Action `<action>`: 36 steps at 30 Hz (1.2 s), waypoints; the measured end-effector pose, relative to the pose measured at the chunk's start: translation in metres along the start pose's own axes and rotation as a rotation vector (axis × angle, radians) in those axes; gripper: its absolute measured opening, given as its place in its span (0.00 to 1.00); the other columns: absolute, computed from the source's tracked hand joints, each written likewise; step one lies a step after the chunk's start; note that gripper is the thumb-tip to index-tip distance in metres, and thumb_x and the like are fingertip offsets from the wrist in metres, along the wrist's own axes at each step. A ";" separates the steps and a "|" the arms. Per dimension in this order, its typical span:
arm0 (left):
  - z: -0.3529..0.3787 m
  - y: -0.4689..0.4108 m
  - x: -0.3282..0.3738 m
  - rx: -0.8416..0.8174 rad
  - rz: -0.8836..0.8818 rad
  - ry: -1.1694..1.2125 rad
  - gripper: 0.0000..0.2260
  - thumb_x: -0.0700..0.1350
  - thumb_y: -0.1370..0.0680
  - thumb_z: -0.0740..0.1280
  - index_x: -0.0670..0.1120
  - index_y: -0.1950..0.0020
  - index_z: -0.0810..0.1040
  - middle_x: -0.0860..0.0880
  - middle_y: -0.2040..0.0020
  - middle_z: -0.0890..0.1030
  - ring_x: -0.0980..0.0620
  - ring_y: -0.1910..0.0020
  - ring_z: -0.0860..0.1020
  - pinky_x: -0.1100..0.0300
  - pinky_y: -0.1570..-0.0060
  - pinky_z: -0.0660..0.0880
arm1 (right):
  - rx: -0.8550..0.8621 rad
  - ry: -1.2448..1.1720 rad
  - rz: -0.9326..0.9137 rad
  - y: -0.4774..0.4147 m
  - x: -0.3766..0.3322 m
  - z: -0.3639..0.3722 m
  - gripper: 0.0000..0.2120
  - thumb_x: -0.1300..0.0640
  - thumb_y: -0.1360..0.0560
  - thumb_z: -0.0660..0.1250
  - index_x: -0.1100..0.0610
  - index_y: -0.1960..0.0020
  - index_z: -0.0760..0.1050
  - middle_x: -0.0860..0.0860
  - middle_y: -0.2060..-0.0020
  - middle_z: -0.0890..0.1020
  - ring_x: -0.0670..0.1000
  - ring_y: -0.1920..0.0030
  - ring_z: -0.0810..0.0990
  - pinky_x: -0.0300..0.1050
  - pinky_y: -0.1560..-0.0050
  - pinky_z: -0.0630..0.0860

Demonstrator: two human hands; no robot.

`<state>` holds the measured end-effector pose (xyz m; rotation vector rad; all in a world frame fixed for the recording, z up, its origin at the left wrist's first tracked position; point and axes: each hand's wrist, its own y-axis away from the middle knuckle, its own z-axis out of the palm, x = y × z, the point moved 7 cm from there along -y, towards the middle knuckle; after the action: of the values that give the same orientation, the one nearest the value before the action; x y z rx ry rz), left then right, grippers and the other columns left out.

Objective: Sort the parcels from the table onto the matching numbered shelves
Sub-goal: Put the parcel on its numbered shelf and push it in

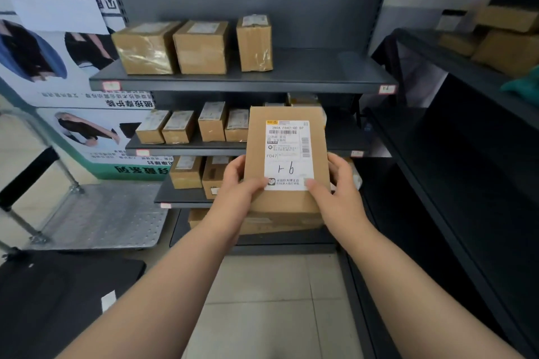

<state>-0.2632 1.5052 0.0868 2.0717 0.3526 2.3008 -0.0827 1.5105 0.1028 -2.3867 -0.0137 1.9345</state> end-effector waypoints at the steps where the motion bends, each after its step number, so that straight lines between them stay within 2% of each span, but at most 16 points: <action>1: 0.004 -0.012 0.007 -0.008 0.005 -0.003 0.24 0.41 0.23 0.67 0.58 0.31 0.64 0.55 0.39 0.76 0.50 0.42 0.76 0.45 0.42 0.76 | 0.006 -0.002 -0.008 -0.014 -0.004 -0.002 0.23 0.58 0.23 0.66 0.42 0.34 0.61 0.33 0.47 0.72 0.36 0.46 0.73 0.30 0.59 0.72; 5: 0.019 -0.052 0.027 -0.038 0.051 0.011 0.23 0.42 0.22 0.66 0.59 0.31 0.65 0.56 0.40 0.77 0.52 0.44 0.77 0.51 0.47 0.77 | 0.037 -0.004 -0.025 -0.059 -0.016 -0.013 0.24 0.59 0.22 0.65 0.45 0.30 0.62 0.32 0.48 0.72 0.34 0.48 0.74 0.27 0.60 0.72; 8: 0.029 -0.078 0.042 -0.056 0.079 0.002 0.25 0.43 0.22 0.66 0.58 0.28 0.63 0.56 0.39 0.76 0.53 0.43 0.76 0.53 0.46 0.76 | 0.061 0.012 -0.052 -0.088 -0.027 -0.018 0.26 0.58 0.22 0.65 0.45 0.28 0.62 0.29 0.49 0.71 0.29 0.50 0.73 0.23 0.57 0.70; 10: 0.035 -0.099 0.051 -0.067 0.092 0.028 0.26 0.42 0.22 0.65 0.57 0.27 0.63 0.55 0.39 0.76 0.53 0.44 0.76 0.54 0.47 0.76 | 0.070 0.012 -0.061 -0.110 -0.034 -0.020 0.27 0.57 0.22 0.65 0.45 0.26 0.61 0.27 0.48 0.71 0.27 0.50 0.72 0.24 0.53 0.70; 12: 0.040 -0.117 0.064 -0.086 0.116 0.054 0.25 0.40 0.22 0.65 0.56 0.27 0.64 0.55 0.39 0.77 0.54 0.44 0.77 0.56 0.48 0.75 | 0.080 0.011 -0.075 -0.127 -0.042 -0.022 0.28 0.57 0.22 0.65 0.46 0.25 0.61 0.31 0.45 0.73 0.30 0.47 0.73 0.29 0.45 0.72; 13: 0.044 -0.129 0.071 -0.104 0.133 0.052 0.25 0.40 0.22 0.64 0.55 0.27 0.65 0.54 0.38 0.77 0.54 0.44 0.77 0.57 0.50 0.75 | 0.097 0.014 -0.089 -0.138 -0.046 -0.023 0.28 0.57 0.22 0.64 0.47 0.25 0.61 0.31 0.45 0.73 0.29 0.47 0.73 0.29 0.44 0.72; 15: 0.048 -0.154 0.086 -0.127 0.168 0.043 0.26 0.41 0.22 0.65 0.55 0.26 0.64 0.55 0.37 0.76 0.55 0.43 0.77 0.59 0.52 0.74 | 0.127 0.004 -0.117 -0.161 -0.058 -0.024 0.28 0.56 0.21 0.64 0.47 0.24 0.60 0.28 0.49 0.71 0.26 0.51 0.71 0.25 0.52 0.70; 18: 0.053 -0.193 0.107 -0.144 0.210 0.062 0.30 0.42 0.23 0.66 0.57 0.24 0.59 0.54 0.33 0.73 0.53 0.39 0.74 0.55 0.43 0.73 | 0.169 -0.033 -0.151 -0.200 -0.077 -0.025 0.29 0.56 0.22 0.64 0.49 0.24 0.58 0.32 0.44 0.71 0.32 0.45 0.71 0.28 0.51 0.67; 20: 0.057 -0.216 0.121 -0.175 0.229 0.061 0.28 0.43 0.23 0.66 0.58 0.26 0.60 0.55 0.34 0.73 0.54 0.39 0.74 0.54 0.40 0.73 | 0.210 -0.071 -0.163 -0.225 -0.085 -0.026 0.26 0.57 0.22 0.64 0.50 0.26 0.61 0.34 0.44 0.73 0.35 0.44 0.73 0.32 0.48 0.68; 24: 0.066 -0.251 0.142 -0.261 0.279 0.035 0.26 0.45 0.21 0.65 0.57 0.26 0.61 0.61 0.41 0.72 0.60 0.44 0.74 0.65 0.53 0.71 | 0.272 -0.077 -0.152 -0.265 -0.088 -0.028 0.24 0.57 0.22 0.64 0.49 0.28 0.64 0.34 0.47 0.73 0.39 0.43 0.74 0.37 0.43 0.71; 28: 0.076 -0.278 0.143 -0.325 0.277 -0.036 0.28 0.48 0.21 0.66 0.58 0.25 0.57 0.67 0.46 0.70 0.65 0.47 0.72 0.70 0.56 0.71 | 0.314 -0.074 -0.103 -0.297 -0.078 -0.029 0.25 0.54 0.22 0.64 0.47 0.26 0.63 0.41 0.37 0.72 0.46 0.35 0.70 0.47 0.32 0.67; 30: 0.081 -0.290 0.140 -0.343 0.259 -0.062 0.30 0.49 0.22 0.66 0.58 0.23 0.55 0.69 0.48 0.70 0.68 0.50 0.72 0.73 0.59 0.72 | 0.327 -0.092 -0.068 -0.310 -0.071 -0.028 0.25 0.54 0.22 0.65 0.48 0.26 0.64 0.43 0.35 0.71 0.46 0.36 0.71 0.44 0.34 0.68; 34: 0.091 -0.308 0.134 -0.360 0.230 -0.126 0.34 0.53 0.22 0.65 0.59 0.22 0.49 0.72 0.50 0.68 0.71 0.52 0.71 0.72 0.56 0.68 | 0.323 -0.128 -0.023 -0.331 -0.057 -0.028 0.25 0.56 0.22 0.65 0.50 0.26 0.66 0.44 0.38 0.72 0.40 0.46 0.73 0.31 0.52 0.69; 36: 0.098 -0.315 0.133 -0.357 0.247 -0.158 0.35 0.54 0.22 0.64 0.60 0.22 0.47 0.72 0.49 0.68 0.72 0.51 0.70 0.73 0.56 0.68 | 0.317 -0.122 -0.018 -0.342 -0.053 -0.034 0.24 0.54 0.22 0.64 0.49 0.26 0.66 0.42 0.40 0.70 0.42 0.44 0.71 0.33 0.50 0.68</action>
<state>-0.2238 1.8493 0.1675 2.1839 -0.3131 2.0974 -0.0483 1.8472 0.1814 -2.0596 0.2447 1.9056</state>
